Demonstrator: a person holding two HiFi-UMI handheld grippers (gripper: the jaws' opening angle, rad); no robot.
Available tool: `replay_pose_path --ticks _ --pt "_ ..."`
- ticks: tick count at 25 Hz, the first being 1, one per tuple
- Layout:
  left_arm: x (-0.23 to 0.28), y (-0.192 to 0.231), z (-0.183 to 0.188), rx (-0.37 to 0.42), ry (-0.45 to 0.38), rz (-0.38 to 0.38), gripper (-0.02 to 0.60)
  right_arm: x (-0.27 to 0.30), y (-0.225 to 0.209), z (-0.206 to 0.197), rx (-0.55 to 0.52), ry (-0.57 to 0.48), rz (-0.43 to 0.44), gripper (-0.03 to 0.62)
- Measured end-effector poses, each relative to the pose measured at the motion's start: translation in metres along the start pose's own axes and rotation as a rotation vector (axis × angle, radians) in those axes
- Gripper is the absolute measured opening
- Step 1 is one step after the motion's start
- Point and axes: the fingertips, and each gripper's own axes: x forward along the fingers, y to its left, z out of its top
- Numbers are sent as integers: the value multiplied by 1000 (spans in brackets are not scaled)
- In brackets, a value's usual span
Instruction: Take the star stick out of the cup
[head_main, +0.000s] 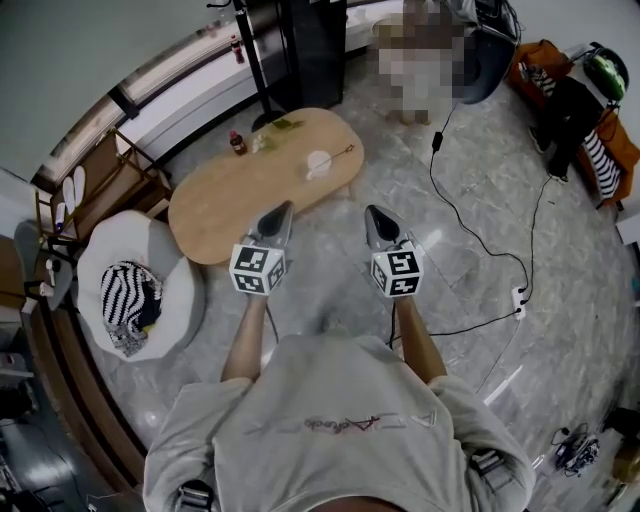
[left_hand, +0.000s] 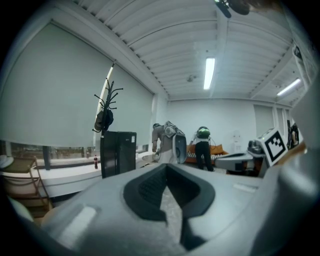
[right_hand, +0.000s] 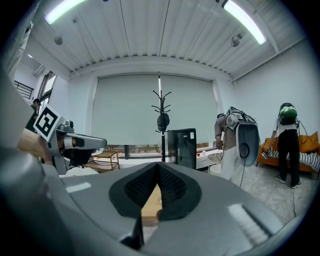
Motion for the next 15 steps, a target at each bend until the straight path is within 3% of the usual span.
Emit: replay_pose_path --ticks 15 --pt "16 2 -11 -13 14 15 3 14 -9 -10 4 16 28 5"
